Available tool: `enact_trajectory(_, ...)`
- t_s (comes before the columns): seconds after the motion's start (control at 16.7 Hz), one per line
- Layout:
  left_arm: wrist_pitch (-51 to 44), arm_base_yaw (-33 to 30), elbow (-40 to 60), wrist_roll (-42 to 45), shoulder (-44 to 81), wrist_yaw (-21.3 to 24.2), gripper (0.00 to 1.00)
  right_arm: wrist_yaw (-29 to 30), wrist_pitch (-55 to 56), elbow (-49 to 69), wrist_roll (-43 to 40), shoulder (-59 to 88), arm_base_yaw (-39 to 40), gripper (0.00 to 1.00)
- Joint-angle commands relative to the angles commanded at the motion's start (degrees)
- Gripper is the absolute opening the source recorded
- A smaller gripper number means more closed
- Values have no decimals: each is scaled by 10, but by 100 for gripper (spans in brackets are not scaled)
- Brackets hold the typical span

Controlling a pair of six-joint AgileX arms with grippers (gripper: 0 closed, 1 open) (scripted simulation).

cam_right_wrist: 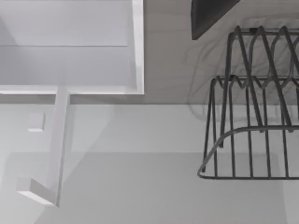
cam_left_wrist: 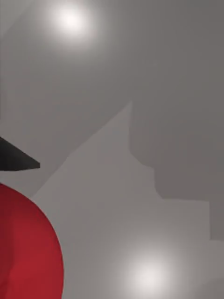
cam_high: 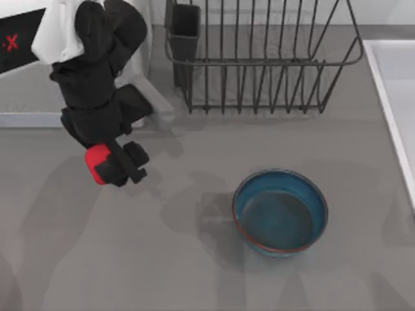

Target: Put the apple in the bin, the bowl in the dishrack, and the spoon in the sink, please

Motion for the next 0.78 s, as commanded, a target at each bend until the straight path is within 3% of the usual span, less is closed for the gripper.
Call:
enact_trajectory(0.48, -10, 5, 4, 16, -11, 0, 0, 0, 0, 0, 0, 0, 0, 100)
enact_trajectory(0.78, -40, 43, -6, 159, -64, 5, 0, 0, 0, 0, 0, 0, 0, 100)
